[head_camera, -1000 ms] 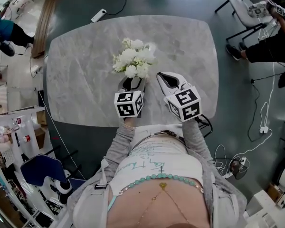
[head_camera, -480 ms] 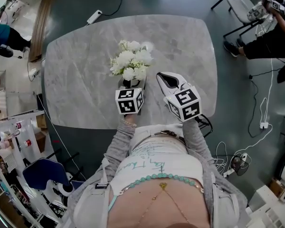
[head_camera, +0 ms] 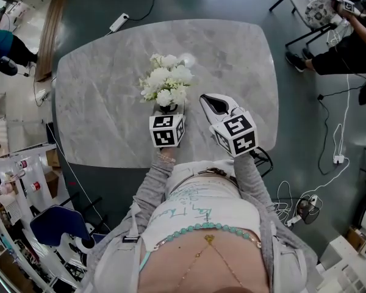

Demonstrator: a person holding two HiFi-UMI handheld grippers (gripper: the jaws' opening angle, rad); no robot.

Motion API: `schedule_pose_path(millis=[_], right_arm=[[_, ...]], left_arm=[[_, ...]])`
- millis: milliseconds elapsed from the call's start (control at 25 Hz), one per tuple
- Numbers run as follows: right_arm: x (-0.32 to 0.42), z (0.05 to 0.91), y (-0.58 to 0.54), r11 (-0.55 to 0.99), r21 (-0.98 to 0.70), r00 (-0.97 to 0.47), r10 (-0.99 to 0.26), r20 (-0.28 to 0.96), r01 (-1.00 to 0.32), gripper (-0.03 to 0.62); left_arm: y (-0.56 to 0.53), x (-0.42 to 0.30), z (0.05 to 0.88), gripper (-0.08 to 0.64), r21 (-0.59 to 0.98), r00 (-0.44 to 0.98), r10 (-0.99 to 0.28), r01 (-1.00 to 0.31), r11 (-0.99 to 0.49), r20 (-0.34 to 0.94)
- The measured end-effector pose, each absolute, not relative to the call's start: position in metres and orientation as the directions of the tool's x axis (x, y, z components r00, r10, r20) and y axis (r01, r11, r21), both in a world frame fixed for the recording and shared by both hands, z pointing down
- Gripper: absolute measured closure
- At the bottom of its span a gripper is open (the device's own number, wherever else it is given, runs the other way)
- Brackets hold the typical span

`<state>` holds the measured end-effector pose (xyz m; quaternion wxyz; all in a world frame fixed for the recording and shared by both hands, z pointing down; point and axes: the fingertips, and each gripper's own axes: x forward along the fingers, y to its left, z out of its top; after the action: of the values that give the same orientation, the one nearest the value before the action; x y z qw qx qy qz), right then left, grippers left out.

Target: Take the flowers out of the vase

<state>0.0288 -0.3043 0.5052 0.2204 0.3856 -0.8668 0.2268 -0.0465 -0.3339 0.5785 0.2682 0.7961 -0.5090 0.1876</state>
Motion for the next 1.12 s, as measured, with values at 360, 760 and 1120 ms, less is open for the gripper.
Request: schedule_pose_path(millis=[360,760,1120], right_arm=[[0.036,0.510,-0.308,0.591,-0.219,-0.595,-0.574,0.563,-0.777,0.565],[0.036,0.509,-0.305,0.597,-0.214,-0.597,-0.572,0.563,-0.773,0.565],[0.036,0.506,-0.300,0.598,-0.208,-0.597,-0.579,0.555,-0.774,0.565]], left_arm=[[-0.336,-0.044,0.581,0.535,0.186,0.407,-0.722,-0.911,-0.369,0.559],[-0.335,-0.047,0.568,0.542,0.165,0.402,-0.757,-0.913,-0.373,0.516],[-0.327,-0.051,0.555,0.542,0.163,0.406,-0.774,-0.912,-0.376,0.487]])
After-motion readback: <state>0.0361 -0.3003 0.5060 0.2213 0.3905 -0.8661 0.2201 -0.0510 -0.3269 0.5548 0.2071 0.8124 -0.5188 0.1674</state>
